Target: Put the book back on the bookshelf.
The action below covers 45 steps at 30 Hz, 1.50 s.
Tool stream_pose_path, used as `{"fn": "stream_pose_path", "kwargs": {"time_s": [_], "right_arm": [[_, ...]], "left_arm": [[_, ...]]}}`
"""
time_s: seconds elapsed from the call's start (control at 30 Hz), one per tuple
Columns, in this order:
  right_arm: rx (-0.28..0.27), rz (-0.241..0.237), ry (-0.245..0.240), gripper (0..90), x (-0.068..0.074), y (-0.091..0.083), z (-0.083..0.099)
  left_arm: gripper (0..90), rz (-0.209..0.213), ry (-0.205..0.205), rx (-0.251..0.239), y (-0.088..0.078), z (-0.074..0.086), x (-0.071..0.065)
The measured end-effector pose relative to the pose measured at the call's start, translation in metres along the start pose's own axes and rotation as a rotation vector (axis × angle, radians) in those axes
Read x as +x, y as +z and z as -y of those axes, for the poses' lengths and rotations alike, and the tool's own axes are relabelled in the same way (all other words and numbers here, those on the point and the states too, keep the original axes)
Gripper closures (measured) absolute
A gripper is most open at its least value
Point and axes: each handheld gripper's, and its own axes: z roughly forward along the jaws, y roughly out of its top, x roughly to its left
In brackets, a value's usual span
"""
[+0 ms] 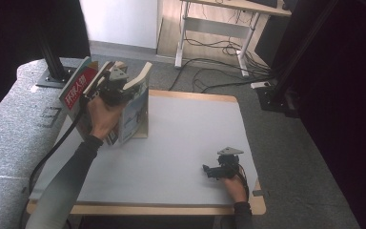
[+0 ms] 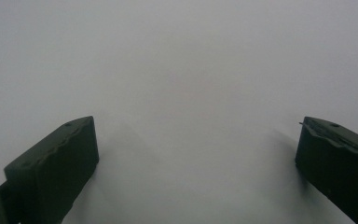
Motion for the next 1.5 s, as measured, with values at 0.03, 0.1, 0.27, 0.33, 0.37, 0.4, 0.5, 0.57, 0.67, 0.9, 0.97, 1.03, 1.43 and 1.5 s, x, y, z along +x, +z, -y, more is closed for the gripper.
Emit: {"fn": "stream_pose_path", "kwargs": {"time_s": [0.03,0.1,0.27,0.33,0.37,0.4,0.5,0.57,0.67,0.9,0.97,1.03,1.43,1.5], "right_arm": [[0.0,0.0,0.0,0.0,0.0,0.0,0.0],[0.0,0.0,0.0,0.0,0.0,0.0,0.0],[0.0,0.001,0.0,0.0,0.0,0.0,0.0],[-0.001,0.001,0.0,0.0,0.0,0.0,0.0],[0.0,0.001,0.0,0.0,0.0,0.0,0.0],[0.0,0.001,0.0,0.0,0.0,0.0,0.0],[-0.001,0.001,0.0,0.0,0.0,0.0,0.0],[0.0,0.001,0.0,0.0,0.0,0.0,0.0],[0.0,0.001,0.0,0.0,0.0,0.0,0.0],[-0.001,0.001,0.0,0.0,0.0,0.0,0.0],[0.0,0.001,0.0,0.0,0.0,0.0,0.0],[0.0,0.001,0.001,0.0,0.0,0.0,0.0],[-0.001,0.001,0.0,0.0,0.0,0.0,0.0],[0.0,0.001,0.001,0.0,0.0,0.0,0.0]], "left_arm": [[73.9,-0.004,0.007,0.004,0.001,0.001,-0.001],[73.8,-0.002,0.017,-0.003,0.001,0.005,-0.006],[73.0,0.009,0.038,0.004,0.0,0.011,-0.016],[71.2,0.01,0.058,0.015,0.001,0.013,-0.021],[70.2,0.004,0.081,0.018,0.002,0.014,-0.025],[68.8,0.004,0.081,0.018,0.002,0.014,-0.025],[66.5,-0.021,0.116,0.027,0.002,0.013,-0.031],[64.6,-0.024,0.123,0.03,0.002,0.012,-0.032],[61.8,-0.018,0.125,0.031,0.001,0.012,-0.033],[46.7,0.006,0.118,0.012,-0.007,0.012,-0.036],[44.7,0.027,0.112,0.007,-0.011,0.013,-0.038],[43.3,0.039,0.112,0.013,-0.013,0.013,-0.039],[43.2,0.134,0.127,0.017,-0.02,0.028,-0.051],[43.2,0.139,0.132,0.015,-0.02,0.03,-0.053]]}}
